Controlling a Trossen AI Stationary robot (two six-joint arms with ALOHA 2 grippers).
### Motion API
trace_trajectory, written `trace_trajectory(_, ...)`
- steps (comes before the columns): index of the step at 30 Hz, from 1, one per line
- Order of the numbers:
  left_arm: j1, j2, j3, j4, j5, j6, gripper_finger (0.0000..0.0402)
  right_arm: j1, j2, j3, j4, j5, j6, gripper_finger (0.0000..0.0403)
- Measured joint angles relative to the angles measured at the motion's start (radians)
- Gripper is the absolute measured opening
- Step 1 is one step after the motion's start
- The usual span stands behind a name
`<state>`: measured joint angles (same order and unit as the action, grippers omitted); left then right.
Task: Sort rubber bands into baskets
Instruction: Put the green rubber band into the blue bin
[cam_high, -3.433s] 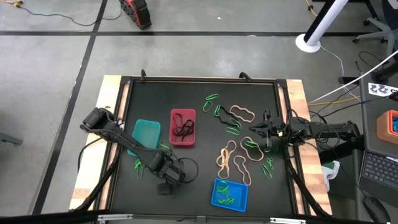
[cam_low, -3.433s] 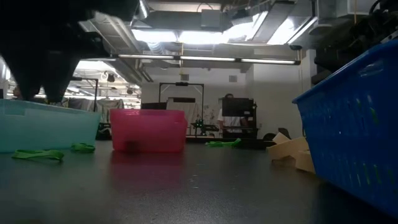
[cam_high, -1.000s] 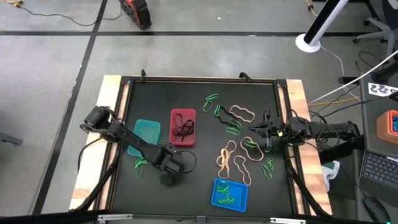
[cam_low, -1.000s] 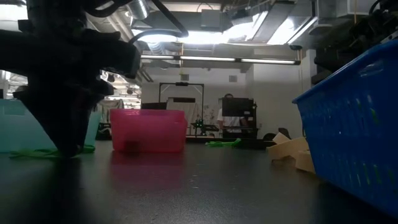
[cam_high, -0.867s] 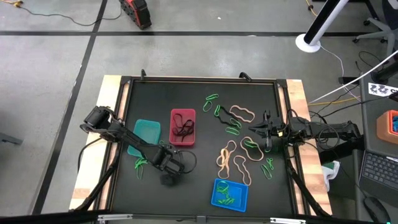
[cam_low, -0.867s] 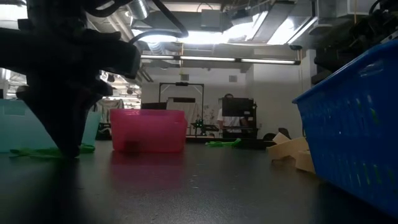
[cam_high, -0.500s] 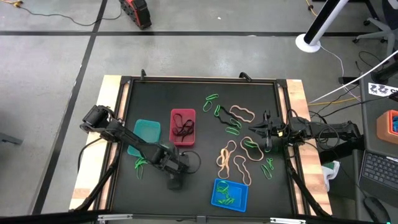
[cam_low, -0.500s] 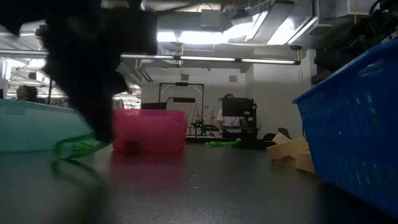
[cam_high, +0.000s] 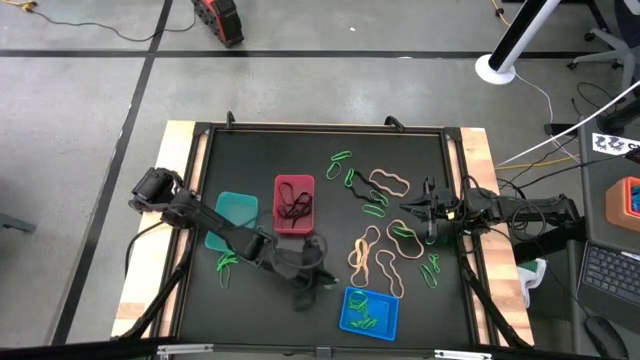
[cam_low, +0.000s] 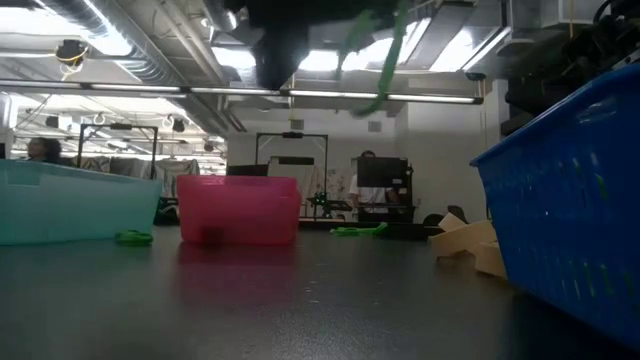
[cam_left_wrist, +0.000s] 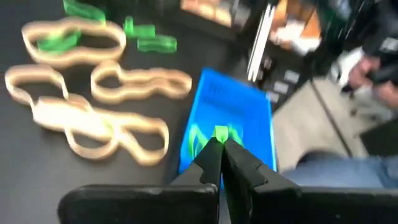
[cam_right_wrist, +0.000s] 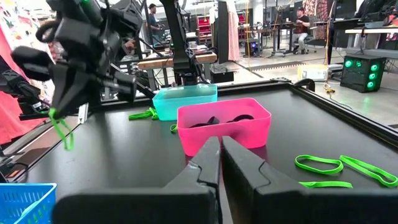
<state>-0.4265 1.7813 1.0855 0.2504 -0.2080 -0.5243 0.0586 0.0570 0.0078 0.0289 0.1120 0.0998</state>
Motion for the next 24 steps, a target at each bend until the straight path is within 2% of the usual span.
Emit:
trace_trajectory(10, 0.01, 0.1, 0.009, 0.393, -0.018, 0.026, 0.0001, 0.0, 0.0, 0.0, 0.001, 0.0, 0.0, 0.0019)
trace_trajectory(24, -0.028, 0.349, 0.218, 0.384, -0.002, 0.116, 0.0001, 0.0, 0.0, 0.0, 0.005, 0.0, 0.0, 0.0019)
